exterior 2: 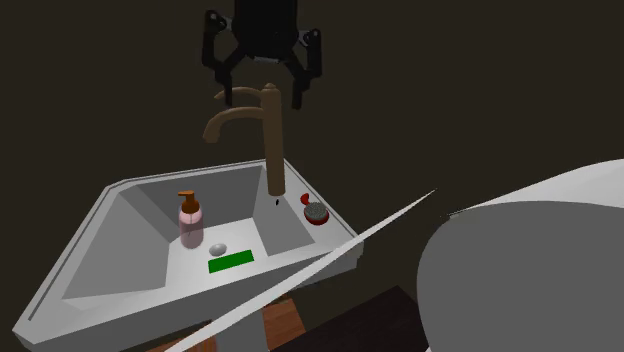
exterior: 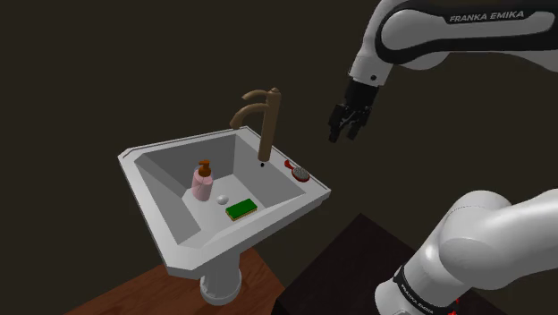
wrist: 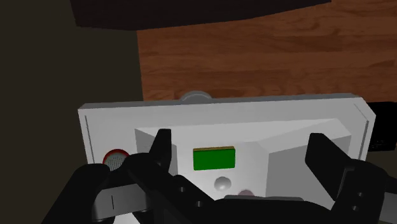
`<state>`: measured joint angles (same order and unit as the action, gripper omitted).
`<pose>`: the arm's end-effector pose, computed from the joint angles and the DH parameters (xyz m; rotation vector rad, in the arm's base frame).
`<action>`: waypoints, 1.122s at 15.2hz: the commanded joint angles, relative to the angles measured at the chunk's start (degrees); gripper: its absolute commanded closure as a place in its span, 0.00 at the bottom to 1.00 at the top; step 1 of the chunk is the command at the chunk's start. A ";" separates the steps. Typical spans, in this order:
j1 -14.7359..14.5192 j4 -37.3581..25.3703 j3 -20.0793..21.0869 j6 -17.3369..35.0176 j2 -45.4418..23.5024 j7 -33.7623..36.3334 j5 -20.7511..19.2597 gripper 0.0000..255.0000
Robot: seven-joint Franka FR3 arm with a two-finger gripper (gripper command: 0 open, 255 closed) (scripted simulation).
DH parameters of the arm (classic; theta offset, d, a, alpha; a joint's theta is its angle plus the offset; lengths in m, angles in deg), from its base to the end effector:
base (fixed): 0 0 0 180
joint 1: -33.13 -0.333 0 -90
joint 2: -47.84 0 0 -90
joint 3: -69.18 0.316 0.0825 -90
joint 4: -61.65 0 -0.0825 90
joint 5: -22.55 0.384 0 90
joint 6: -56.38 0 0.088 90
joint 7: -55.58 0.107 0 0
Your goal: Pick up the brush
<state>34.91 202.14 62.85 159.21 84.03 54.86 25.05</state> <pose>0.3547 -0.0509 0.5115 -3.0270 0.1775 0.0329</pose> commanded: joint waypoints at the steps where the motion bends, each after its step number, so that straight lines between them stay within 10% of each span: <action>1: 0.14 0.42 -1.02 3.19 -2.78 -1.99 -0.76 0.00; 17: 0.77 -7.90 -8.56 26.75 -35.48 -19.30 0.22 0.00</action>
<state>35.66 195.27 54.52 184.73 50.82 36.67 24.80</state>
